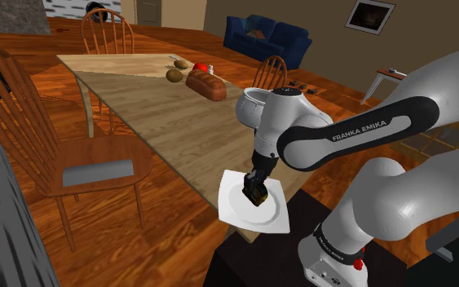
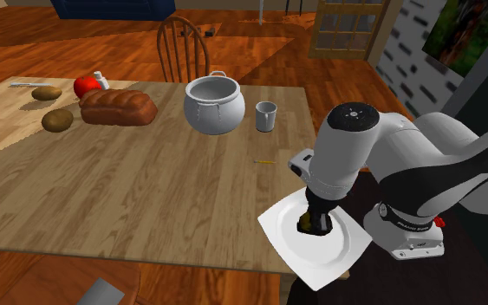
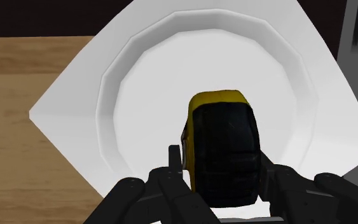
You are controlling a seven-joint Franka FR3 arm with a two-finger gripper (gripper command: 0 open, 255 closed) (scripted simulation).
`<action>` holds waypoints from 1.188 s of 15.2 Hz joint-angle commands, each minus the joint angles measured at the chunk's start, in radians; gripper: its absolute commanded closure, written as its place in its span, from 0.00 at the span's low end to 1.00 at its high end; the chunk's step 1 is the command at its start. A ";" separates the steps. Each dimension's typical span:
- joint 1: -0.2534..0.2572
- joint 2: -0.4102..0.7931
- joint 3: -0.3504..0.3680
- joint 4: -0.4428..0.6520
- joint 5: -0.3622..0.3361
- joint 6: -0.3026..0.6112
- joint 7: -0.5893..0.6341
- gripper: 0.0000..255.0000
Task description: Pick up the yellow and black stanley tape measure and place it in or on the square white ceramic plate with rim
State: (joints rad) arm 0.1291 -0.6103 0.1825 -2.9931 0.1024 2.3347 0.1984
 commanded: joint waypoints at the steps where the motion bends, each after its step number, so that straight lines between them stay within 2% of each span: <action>1: 0.000 0.000 0.000 0.000 0.000 0.000 0.000 0.00; 6: 0.000 0.000 0.000 0.000 0.000 0.000 0.000 0.00; 10: 0.003 -0.113 -0.014 0.076 -0.008 -0.188 -0.002 0.00; 18: 0.003 -0.113 -0.014 0.076 -0.008 -0.188 -0.002 0.00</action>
